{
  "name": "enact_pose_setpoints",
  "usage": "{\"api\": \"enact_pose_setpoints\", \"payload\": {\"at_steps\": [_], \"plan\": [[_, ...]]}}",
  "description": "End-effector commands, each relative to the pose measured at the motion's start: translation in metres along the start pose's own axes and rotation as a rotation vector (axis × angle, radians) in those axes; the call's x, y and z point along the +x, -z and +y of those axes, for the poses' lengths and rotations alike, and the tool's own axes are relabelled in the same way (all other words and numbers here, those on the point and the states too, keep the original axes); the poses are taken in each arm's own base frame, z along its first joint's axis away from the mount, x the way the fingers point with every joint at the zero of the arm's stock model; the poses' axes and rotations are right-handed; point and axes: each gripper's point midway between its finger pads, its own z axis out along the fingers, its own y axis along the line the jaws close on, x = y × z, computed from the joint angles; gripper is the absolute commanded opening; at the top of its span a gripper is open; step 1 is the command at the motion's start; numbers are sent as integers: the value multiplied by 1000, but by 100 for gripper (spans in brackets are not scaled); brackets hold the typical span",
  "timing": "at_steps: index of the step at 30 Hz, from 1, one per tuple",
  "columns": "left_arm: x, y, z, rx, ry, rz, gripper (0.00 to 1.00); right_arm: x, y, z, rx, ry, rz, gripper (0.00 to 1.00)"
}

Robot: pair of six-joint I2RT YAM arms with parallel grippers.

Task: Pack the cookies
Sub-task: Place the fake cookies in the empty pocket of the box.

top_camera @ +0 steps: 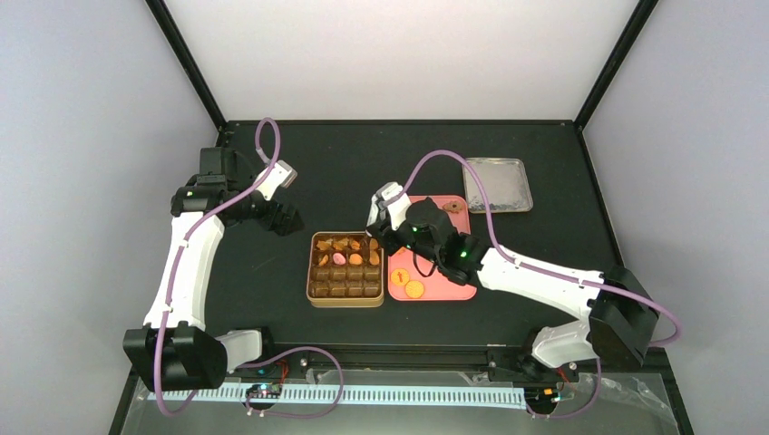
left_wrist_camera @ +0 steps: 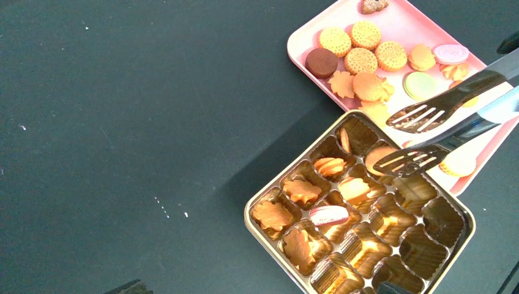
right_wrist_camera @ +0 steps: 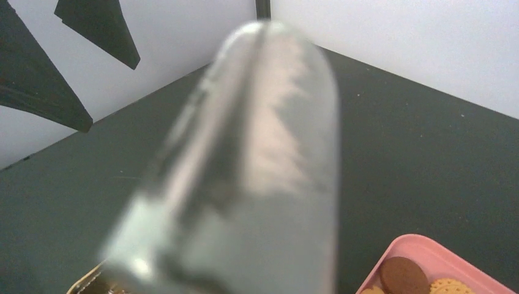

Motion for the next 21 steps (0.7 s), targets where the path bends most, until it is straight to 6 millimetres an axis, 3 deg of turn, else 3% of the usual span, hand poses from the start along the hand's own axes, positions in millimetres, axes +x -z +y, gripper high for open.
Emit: {"api": "enact_pose_setpoints", "payload": {"at_steps": [1, 10, 13, 21], "plan": [[-11, 13, 1, -29, -36, -29, 99, -31, 5, 8, -29, -16, -96, 42], [-11, 14, 0, -28, -35, -30, 99, -30, 12, -1, 16, -28, -104, 40], [-11, 14, 0, -31, -42, -28, 99, -28, 21, -15, 83, -27, -114, 39], [-13, 14, -1, -18, -35, -31, 99, 2, 53, -72, 244, -62, -100, 38]]}}
